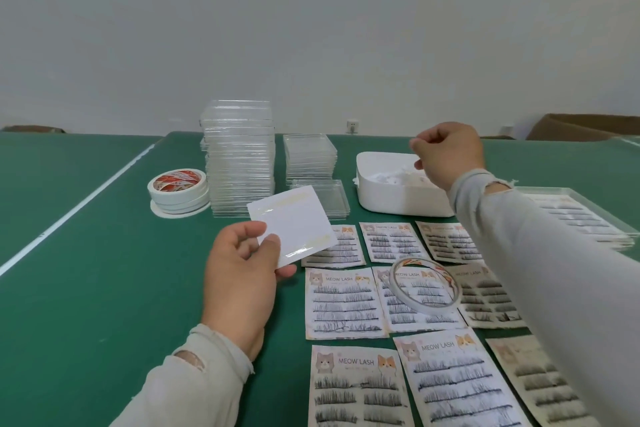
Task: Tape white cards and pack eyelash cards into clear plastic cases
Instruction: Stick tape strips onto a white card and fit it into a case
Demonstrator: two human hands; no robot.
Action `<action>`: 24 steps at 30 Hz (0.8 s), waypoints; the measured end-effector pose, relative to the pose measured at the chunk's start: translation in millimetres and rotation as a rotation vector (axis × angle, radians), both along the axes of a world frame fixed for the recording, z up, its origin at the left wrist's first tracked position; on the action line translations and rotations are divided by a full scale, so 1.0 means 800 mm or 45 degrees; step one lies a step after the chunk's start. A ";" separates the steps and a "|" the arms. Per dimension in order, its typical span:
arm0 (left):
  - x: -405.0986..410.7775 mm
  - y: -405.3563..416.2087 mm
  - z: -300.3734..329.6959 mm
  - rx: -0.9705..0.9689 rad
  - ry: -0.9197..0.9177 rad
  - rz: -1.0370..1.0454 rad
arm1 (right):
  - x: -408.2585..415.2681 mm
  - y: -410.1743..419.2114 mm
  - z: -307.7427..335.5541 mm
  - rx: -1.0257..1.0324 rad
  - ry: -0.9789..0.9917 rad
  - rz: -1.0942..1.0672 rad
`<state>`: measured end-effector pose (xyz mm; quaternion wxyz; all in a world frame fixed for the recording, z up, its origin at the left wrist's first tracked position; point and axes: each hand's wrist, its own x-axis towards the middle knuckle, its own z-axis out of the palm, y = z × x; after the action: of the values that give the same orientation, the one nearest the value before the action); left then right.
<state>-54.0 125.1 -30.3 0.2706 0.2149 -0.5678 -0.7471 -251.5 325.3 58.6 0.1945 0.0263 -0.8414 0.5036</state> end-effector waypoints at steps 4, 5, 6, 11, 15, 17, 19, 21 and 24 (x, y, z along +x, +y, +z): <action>0.008 0.016 0.017 0.440 0.016 -0.289 | 0.092 -0.007 -0.022 -0.317 -0.191 0.277; 0.010 0.024 0.021 0.584 0.016 -0.402 | 0.120 -0.013 -0.034 -0.400 -0.370 0.444; 0.012 0.034 0.026 0.709 0.006 -0.515 | 0.145 -0.019 -0.046 -0.479 -0.556 0.610; 0.003 0.087 0.041 0.919 -0.084 -0.793 | 0.188 -0.019 -0.058 -0.947 -1.008 0.930; -0.011 0.104 0.049 0.888 -0.059 -0.941 | 0.175 0.004 -0.061 -1.269 -1.023 0.925; -0.019 0.101 0.055 0.799 -0.036 -1.097 | 0.171 0.012 -0.067 -1.356 -0.983 0.959; -0.034 0.083 0.058 0.424 -0.091 -1.238 | 0.164 0.018 -0.067 -1.452 -0.870 0.912; -0.062 0.055 0.060 -0.420 -0.212 -1.022 | 0.154 0.027 -0.064 -1.567 -0.726 0.714; -0.106 0.014 0.062 -1.702 -0.442 -0.359 | 0.145 0.039 -0.066 -1.628 -0.659 0.518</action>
<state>-138.4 136.1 19.2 0.1506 0.0430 -0.9626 -0.2210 -135.5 356.1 5.4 -0.1313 -0.0568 -0.3793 0.9141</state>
